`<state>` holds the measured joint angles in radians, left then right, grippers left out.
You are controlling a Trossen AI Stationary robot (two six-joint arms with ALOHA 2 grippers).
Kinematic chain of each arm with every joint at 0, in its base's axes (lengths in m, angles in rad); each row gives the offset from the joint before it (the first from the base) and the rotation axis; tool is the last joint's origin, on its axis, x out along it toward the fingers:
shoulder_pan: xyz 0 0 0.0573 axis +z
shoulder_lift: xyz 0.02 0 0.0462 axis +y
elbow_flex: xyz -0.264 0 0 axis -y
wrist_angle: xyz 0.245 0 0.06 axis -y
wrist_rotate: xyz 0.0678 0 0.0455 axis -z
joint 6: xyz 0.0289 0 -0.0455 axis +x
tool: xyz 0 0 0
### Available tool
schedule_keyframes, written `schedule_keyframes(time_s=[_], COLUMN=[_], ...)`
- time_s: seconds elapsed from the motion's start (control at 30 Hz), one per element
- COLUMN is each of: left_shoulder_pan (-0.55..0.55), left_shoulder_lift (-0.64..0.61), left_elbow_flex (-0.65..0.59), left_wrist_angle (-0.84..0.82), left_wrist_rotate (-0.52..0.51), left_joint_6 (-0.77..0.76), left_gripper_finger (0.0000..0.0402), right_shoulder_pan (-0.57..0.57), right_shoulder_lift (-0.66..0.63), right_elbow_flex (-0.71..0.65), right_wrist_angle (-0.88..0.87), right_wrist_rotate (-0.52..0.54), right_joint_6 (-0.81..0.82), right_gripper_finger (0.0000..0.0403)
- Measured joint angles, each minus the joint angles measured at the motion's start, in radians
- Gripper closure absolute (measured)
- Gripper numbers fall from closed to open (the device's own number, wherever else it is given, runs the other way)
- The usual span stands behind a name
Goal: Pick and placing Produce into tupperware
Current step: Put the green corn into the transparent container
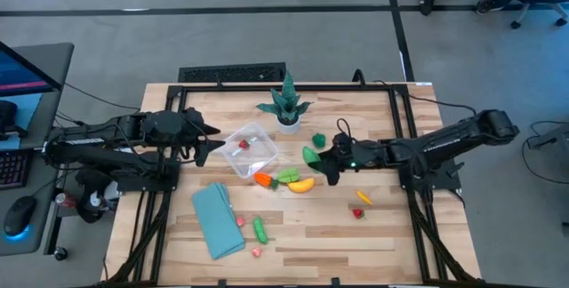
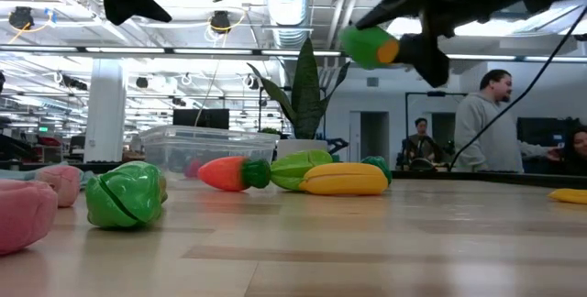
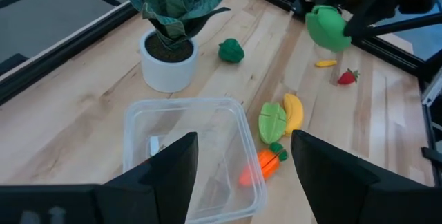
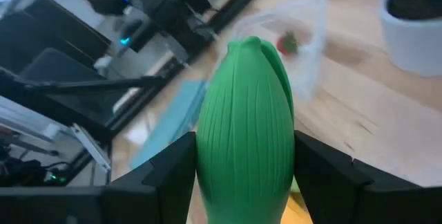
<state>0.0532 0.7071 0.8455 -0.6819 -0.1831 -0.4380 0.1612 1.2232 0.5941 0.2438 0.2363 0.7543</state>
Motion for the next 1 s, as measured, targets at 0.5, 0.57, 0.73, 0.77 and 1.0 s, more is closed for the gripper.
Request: schedule_keyframes(time_s=[0.5,0.57,0.73,0.77,1.0], left_shoulder_pan=[0.0,0.0,0.0,0.0,0.0], left_shoulder_lift=[-0.001,-0.001,-0.005,-0.008,-0.062], left_elbow_flex=[0.0,0.0,0.0,0.0,0.0], left_wrist_angle=[-0.032,-0.032,-0.042,-0.047,-0.088], left_wrist_rotate=[-0.016,-0.016,-0.016,-0.016,-0.018], left_joint_6=[0.034,0.042,0.054,0.054,0.054], left_gripper_finger=[0.0178,0.0178,0.0178,0.0178,0.0178], right_shoulder_pan=[0.0,-0.002,-0.023,-0.029,-0.065], right_shoulder_lift=[0.239,0.278,0.375,0.396,0.522], right_elbow_flex=[0.078,0.122,0.237,0.262,0.41], right_wrist_angle=[0.231,0.232,0.229,0.229,0.224], right_wrist_rotate=[-0.003,-0.004,-0.032,-0.036,-0.077], right_joint_6=[-0.062,-0.093,-0.153,-0.161,-0.214], right_gripper_finger=[0.0189,0.0188,0.0185,0.0185,0.0189])
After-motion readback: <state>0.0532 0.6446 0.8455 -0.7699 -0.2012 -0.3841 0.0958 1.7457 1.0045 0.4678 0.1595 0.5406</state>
